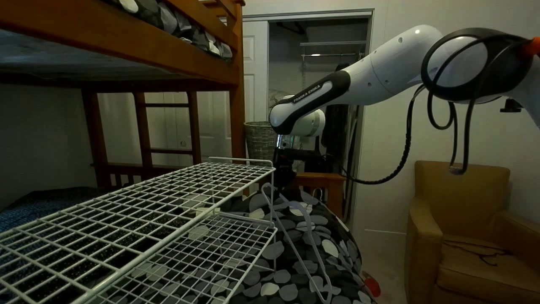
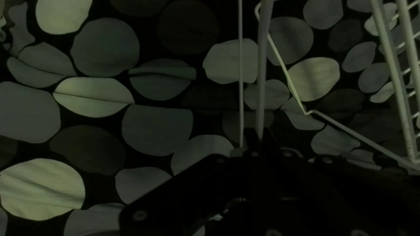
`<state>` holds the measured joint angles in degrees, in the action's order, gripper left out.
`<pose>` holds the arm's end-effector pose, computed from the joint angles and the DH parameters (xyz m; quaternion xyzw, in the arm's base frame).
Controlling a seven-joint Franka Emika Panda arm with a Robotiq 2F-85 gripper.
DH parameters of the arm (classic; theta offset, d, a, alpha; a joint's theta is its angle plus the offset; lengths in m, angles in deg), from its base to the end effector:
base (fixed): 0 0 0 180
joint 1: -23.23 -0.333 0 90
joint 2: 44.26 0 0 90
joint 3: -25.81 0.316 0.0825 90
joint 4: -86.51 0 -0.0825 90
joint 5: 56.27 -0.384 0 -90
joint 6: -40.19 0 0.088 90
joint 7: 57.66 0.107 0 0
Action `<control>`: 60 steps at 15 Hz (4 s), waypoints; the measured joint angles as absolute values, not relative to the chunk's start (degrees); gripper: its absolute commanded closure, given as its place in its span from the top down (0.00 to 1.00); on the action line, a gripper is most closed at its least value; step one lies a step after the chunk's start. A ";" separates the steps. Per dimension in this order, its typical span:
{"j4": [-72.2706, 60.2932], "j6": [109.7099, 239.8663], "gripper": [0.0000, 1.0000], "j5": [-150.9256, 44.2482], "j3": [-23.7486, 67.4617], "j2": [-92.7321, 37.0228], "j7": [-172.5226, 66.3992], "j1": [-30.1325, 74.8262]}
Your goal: Hang the white hanger on the bottom shelf of the rack
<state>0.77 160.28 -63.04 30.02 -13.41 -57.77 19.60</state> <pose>0.7014 0.0938 0.3638 -0.9964 -0.0354 -0.0261 0.0725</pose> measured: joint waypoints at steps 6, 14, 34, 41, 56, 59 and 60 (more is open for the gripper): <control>7.26 157.58 0.04 -59.78 30.07 -8.39 -57.79 17.19; 8.08 157.20 0.01 -59.70 30.00 -8.04 -57.83 17.19; 24.25 157.26 0.01 -54.06 30.91 5.02 -60.93 12.40; 28.16 156.63 0.01 -53.42 29.55 7.84 -57.14 9.86; 32.82 149.88 0.01 -52.15 28.26 9.43 -63.54 10.95; 34.42 149.53 0.01 -52.42 28.44 9.41 -65.03 12.00; 34.83 148.96 0.01 -52.35 28.41 9.41 -65.50 12.13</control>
